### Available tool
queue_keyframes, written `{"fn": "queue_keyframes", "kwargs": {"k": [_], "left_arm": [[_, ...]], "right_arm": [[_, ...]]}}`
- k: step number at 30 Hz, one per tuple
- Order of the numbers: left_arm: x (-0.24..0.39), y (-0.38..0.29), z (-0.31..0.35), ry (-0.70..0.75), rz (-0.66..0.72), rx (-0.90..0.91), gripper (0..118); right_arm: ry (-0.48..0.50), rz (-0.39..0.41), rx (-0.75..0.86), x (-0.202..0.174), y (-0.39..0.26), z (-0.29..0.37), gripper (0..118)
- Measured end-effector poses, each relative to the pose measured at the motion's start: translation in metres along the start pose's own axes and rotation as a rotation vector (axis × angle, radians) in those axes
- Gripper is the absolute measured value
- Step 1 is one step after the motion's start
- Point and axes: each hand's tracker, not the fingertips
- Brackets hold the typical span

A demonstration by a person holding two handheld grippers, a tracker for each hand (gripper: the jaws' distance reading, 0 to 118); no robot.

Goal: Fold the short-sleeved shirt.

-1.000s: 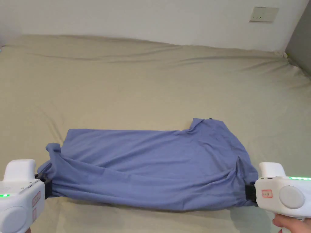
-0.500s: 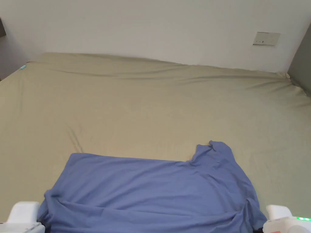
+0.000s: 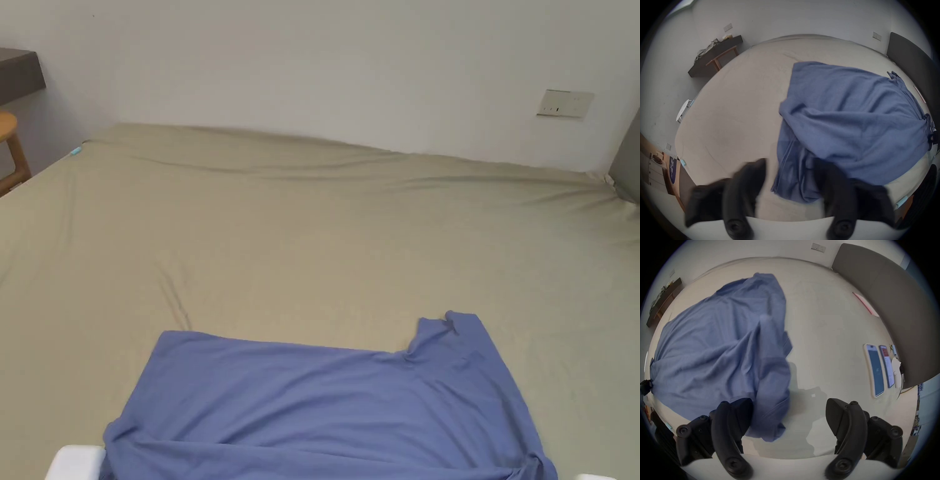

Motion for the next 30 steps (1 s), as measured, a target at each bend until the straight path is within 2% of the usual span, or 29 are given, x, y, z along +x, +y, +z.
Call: {"fn": "queue_keyframes", "kwargs": {"k": [1,2,3,7,12,15,18,20,21,22,24,26,30], "left_arm": [[-0.003,0.005,0.009,-0.005,0.008,0.010,88],[-0.006,0.011,0.016,-0.018,0.026,0.030,103],[-0.008,0.019,0.029,-0.037,0.046,0.088,111],[-0.007,0.056,0.086,-0.026,0.064,0.338,111],[0.008,0.099,0.172,-0.060,0.081,0.668,109],[0.023,0.112,0.217,-0.054,0.072,0.867,92],[0.042,0.122,0.244,-0.036,0.032,0.949,71],[0.054,0.125,0.253,-0.055,0.013,0.963,37],[0.060,0.127,0.254,-0.054,-0.001,0.970,24],[0.068,0.129,0.255,-0.049,-0.016,0.978,13],[0.080,0.130,0.255,-0.043,-0.037,0.994,0],[0.088,0.128,0.252,-0.035,-0.037,1.035,0],[0.096,0.135,0.242,-0.071,-0.037,0.985,0]], "right_arm": [[0.005,-0.015,0.028,0.004,0.003,0.009,98],[0.010,-0.030,0.081,0.009,0.008,0.022,98],[0.019,-0.032,0.149,0.012,0.013,0.038,98],[-0.005,-0.012,0.424,0.006,0.036,0.109,98],[0.022,0.021,0.794,-0.020,0.052,0.207,97],[0.040,0.070,0.941,-0.042,0.052,0.253,97],[0.054,0.092,1.029,-0.065,0.048,0.280,82],[0.068,0.127,1.059,-0.079,0.045,0.291,48],[0.072,0.143,1.075,-0.087,0.044,0.294,28],[0.066,0.151,1.086,-0.094,0.045,0.295,12],[0.055,0.160,1.111,-0.106,0.044,0.295,9],[0.057,0.198,1.092,-0.117,0.047,0.291,2],[0.048,0.214,1.093,-0.130,0.049,0.279,2]]}}
